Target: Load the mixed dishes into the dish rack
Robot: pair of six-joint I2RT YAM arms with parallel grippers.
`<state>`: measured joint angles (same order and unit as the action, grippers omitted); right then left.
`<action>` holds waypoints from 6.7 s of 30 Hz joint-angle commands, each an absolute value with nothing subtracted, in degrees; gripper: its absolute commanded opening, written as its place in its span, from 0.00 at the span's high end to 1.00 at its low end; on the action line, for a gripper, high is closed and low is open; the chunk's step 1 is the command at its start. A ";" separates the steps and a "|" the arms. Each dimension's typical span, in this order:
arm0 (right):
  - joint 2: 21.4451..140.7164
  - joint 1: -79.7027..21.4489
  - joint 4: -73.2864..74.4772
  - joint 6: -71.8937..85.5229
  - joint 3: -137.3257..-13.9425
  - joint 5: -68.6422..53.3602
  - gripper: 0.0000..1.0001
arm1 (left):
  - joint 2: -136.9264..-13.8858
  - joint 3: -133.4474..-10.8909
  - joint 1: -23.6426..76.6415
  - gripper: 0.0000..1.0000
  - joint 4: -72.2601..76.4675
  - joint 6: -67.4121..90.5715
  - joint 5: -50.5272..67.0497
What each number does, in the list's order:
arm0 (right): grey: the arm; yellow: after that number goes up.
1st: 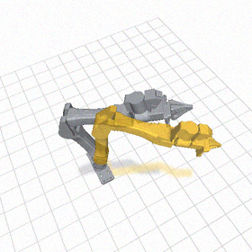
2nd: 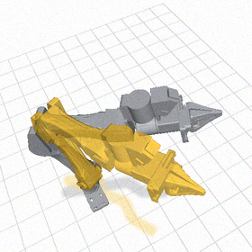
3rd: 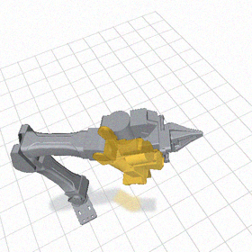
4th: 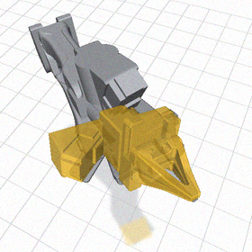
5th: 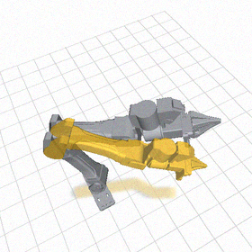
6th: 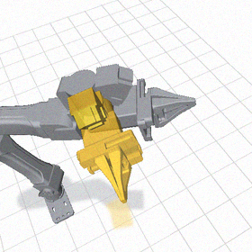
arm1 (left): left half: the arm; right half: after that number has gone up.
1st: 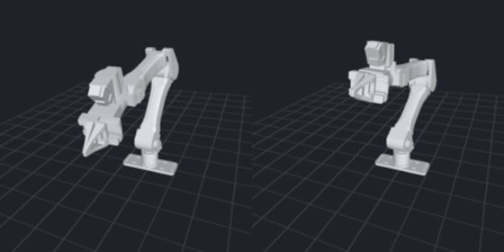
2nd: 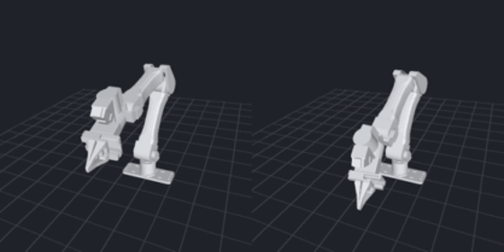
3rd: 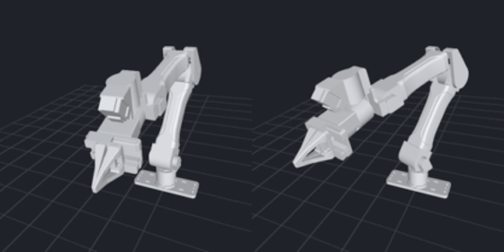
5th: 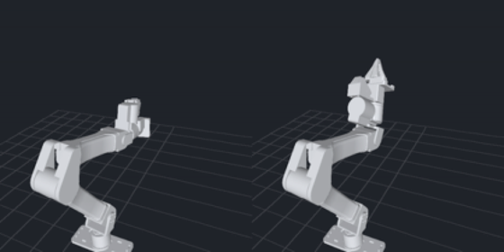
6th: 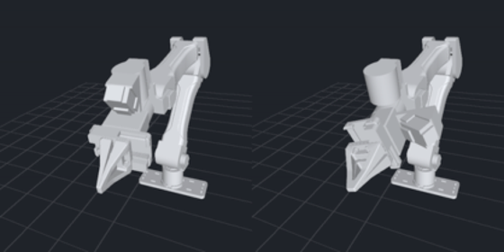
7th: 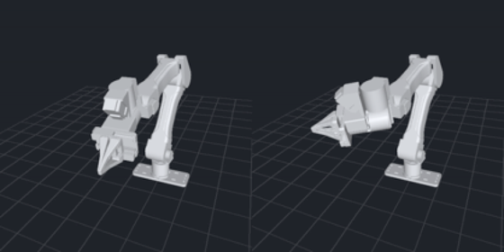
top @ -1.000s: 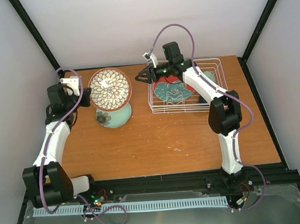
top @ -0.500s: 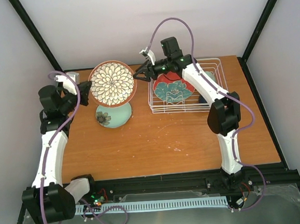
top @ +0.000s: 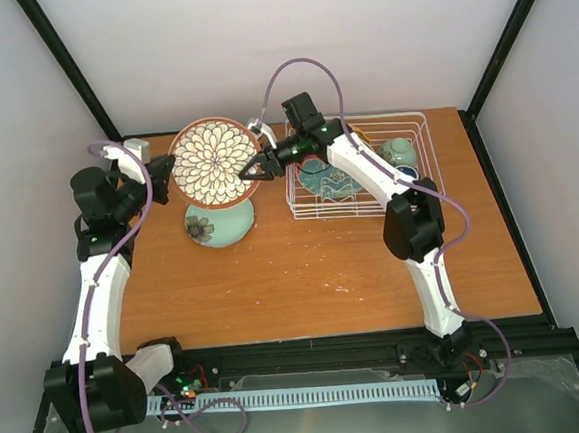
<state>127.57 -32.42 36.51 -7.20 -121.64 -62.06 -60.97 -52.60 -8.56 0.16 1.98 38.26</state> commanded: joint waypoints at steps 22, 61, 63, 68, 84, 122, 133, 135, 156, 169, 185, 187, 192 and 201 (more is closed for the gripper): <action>121.96 -33.46 34.10 -5.69 -127.75 -57.16 0.97 | -67.86 -54.13 -8.00 0.88 13.91 5.86 39.76; 101.44 -20.76 35.17 -18.54 -112.08 -26.25 0.97 | -71.66 -64.99 -8.00 0.49 6.54 4.85 24.12; 98.48 -19.91 34.19 -19.29 -107.80 -24.81 0.97 | -71.37 -64.91 -7.99 0.49 6.79 5.36 21.85; 89.74 -17.19 28.44 -21.30 -95.89 -22.70 0.97 | -70.23 -62.47 -7.98 0.49 10.63 6.35 17.30; 75.93 -15.57 15.54 -31.89 -71.70 -15.41 0.97 | -69.18 -56.90 -8.00 0.49 8.02 3.85 22.31; 92.19 -14.66 -1.74 -49.99 -67.55 -10.98 0.97 | -64.63 -52.49 -7.98 0.52 8.22 -0.78 16.84; 90.12 -11.65 2.25 -49.07 -65.99 -10.11 0.97 | -64.42 -53.21 -8.00 0.51 6.69 -0.79 18.33; 90.17 -11.69 3.05 -48.68 -65.94 -10.11 0.97 | -64.37 -53.43 -8.00 0.51 5.53 -0.98 18.49; 95.98 -11.73 8.82 -43.93 -64.97 -13.84 0.97 | -65.64 -57.14 -8.00 0.45 -8.79 -1.15 17.13; 94.00 -11.76 8.25 -38.16 -63.88 -16.48 0.71 | -74.03 -63.04 -7.99 0.39 -22.51 0.24 19.18; 76.62 -11.78 -1.41 -33.53 -59.90 -6.28 0.55 | -88.29 -69.16 -8.04 0.39 -38.31 2.37 14.81; 74.11 -11.78 -1.73 -32.73 -60.06 -5.16 0.54 | -91.23 -70.10 -8.11 0.40 -40.25 2.38 14.27; 68.22 -11.74 -1.92 -28.42 -60.15 -5.04 0.50 | -97.72 -71.51 -8.31 0.42 -42.40 2.22 15.86; 65.80 -11.75 5.62 -24.44 -63.72 -8.78 0.49 | -102.19 -70.96 -8.30 0.43 -41.54 1.63 17.06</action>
